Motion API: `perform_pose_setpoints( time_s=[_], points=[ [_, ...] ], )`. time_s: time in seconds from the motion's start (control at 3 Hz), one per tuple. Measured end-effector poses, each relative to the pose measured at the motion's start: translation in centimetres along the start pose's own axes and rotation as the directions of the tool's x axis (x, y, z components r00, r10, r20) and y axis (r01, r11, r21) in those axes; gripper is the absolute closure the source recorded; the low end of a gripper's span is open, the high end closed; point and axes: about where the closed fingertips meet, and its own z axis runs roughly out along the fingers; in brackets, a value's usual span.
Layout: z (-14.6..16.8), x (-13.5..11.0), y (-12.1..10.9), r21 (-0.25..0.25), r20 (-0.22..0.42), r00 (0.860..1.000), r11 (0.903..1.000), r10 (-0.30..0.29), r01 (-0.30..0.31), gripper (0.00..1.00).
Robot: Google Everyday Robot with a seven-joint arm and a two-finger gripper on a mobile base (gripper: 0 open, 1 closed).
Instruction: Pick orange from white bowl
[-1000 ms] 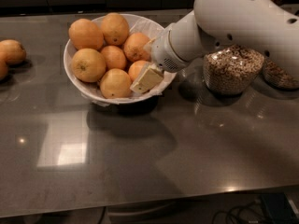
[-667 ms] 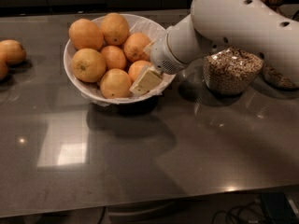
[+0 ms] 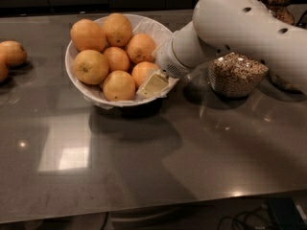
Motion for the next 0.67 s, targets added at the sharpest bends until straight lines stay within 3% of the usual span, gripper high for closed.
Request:
perform_pose_setpoints(
  time_s=[0.67],
  points=[
    [1.56, 0.65, -0.39, -0.002, -0.014, 1.0, 0.9997, 0.023, -0.023, 0.27]
  ],
)
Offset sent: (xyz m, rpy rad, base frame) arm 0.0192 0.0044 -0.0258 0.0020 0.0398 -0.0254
